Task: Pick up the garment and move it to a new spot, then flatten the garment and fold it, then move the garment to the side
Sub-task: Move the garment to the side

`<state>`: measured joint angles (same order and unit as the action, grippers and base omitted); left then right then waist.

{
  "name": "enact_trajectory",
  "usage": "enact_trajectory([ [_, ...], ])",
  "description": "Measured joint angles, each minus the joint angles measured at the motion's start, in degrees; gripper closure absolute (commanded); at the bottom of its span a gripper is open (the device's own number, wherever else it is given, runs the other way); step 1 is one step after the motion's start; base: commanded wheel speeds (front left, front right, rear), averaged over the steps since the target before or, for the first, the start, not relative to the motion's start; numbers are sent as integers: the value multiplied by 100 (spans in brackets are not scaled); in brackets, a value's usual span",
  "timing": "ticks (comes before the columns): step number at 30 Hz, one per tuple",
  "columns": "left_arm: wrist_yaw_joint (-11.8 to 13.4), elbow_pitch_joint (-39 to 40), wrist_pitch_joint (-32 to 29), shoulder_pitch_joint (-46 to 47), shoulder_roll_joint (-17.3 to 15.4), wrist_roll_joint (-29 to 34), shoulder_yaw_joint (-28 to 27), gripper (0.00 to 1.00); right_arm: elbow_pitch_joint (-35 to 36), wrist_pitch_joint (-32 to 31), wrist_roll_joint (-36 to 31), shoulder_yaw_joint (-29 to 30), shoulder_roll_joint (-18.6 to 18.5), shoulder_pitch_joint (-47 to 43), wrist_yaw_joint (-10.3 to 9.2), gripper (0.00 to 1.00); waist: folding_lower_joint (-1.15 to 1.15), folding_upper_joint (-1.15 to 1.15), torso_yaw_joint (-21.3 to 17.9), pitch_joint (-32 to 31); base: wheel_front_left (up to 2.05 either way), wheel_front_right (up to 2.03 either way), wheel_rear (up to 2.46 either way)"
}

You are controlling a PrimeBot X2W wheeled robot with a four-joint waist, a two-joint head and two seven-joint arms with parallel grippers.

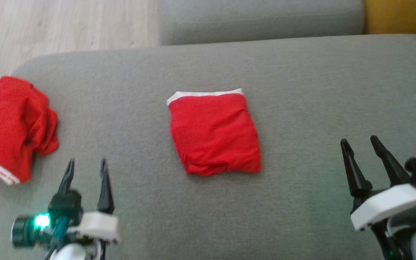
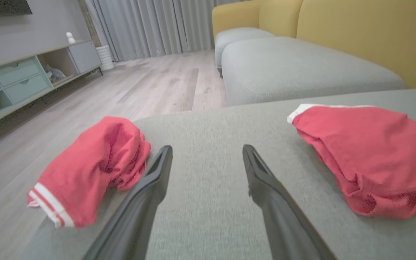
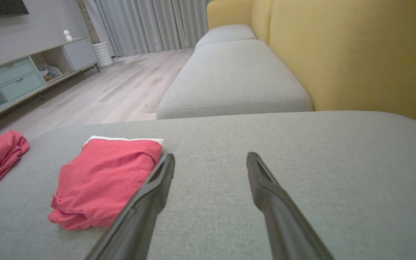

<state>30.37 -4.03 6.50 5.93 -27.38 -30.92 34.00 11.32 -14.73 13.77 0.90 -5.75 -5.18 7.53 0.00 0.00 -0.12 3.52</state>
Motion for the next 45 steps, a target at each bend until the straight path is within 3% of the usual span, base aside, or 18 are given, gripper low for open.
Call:
enact_trajectory([
  [8, -215, -88, 441, 761, 369, 230, 133, 0, -1087, -232, 504, -428, -291, 807, 0, 0, 1, 0, 519, 458, 0, 0, 0],
  [13, -377, -177, 682, 1040, 598, 378, 159, 0, -2089, -283, 811, -813, -293, 1431, 0, 0, 1, 0, 887, 721, 0, 0, 0],
  [22, -653, -386, 795, 1144, 971, 548, 22, 0, -3688, -466, 1040, -959, -194, 2337, 0, 0, 1, 0, 1384, 945, 0, 0, 0],
  [23, -680, -386, 795, 1134, 1003, 589, -41, 0, -3746, -515, 1039, -978, -200, 2407, 0, 22, 0, 0, 1396, 936, 0, 0, 0],
  [24, -694, -386, 795, 1127, 1026, 624, -88, 0, -3796, -523, 1056, -991, -201, 2474, 0, 100, -1, 0, 1399, 928, 0, 0, 0],
  [33, -844, -501, 797, 842, 1083, 773, -436, 0, -3737, -309, 1051, -1482, -425, 2544, 0, 100, 0, 0, 1057, 864, 0, 0, 0],
  [45, -1015, -483, 797, 755, 1115, 892, -656, 0, -3329, -138, 1162, -1768, -1379, 2324, 0, 100, 0, 0, -398, 811, 0, 0, 0],
])
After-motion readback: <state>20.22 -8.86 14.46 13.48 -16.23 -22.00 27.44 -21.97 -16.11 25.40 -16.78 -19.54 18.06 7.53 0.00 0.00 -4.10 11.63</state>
